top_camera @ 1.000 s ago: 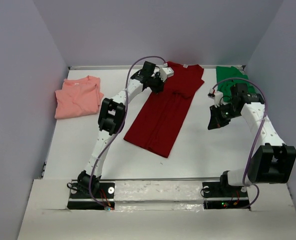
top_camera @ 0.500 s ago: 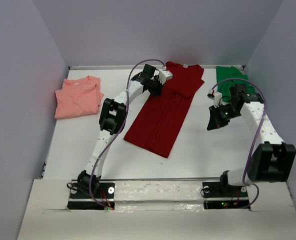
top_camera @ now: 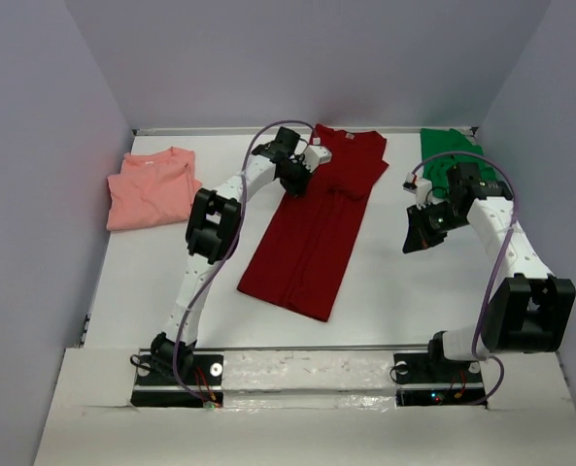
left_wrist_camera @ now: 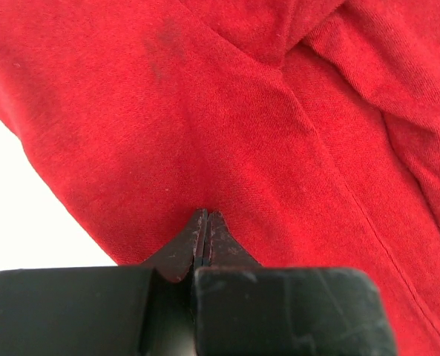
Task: Fold and stack the t-shirts
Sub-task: Fold the tshirt
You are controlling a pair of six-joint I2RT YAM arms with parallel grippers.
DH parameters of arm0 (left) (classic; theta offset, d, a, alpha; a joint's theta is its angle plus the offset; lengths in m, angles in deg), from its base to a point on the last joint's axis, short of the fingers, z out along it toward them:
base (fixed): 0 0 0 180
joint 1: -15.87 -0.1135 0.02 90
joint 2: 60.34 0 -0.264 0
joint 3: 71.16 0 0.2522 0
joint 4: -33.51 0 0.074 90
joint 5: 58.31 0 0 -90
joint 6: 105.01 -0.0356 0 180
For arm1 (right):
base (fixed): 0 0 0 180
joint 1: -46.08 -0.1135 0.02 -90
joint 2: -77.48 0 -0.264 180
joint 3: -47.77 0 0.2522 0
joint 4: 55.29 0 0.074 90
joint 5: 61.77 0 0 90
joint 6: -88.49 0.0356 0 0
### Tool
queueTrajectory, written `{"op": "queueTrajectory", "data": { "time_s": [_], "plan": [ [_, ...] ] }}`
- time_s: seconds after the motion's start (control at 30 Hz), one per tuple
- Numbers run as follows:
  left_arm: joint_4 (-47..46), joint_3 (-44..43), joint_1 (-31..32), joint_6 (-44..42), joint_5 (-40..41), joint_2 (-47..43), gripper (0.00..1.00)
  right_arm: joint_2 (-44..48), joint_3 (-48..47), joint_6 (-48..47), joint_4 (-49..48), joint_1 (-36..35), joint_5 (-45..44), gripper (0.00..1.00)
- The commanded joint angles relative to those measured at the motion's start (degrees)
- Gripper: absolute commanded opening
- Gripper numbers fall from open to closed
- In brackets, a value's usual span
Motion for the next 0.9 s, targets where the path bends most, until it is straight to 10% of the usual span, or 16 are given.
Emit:
{"op": "queueTrajectory", "data": {
  "time_s": [0.0, 0.87],
  "plan": [
    [11.2, 5.8, 0.0, -0.2, -1.0, -3.5, 0.0, 1.6, -1.2, -0.6, -0.6, 0.3, 1.5, 0.0],
    [20.1, 6.7, 3.4, -5.7, -4.6, -11.6, 0.0, -5.0, -4.2, -2.1, -4.4, 0.3, 5.9, 0.0]
  ]
}}
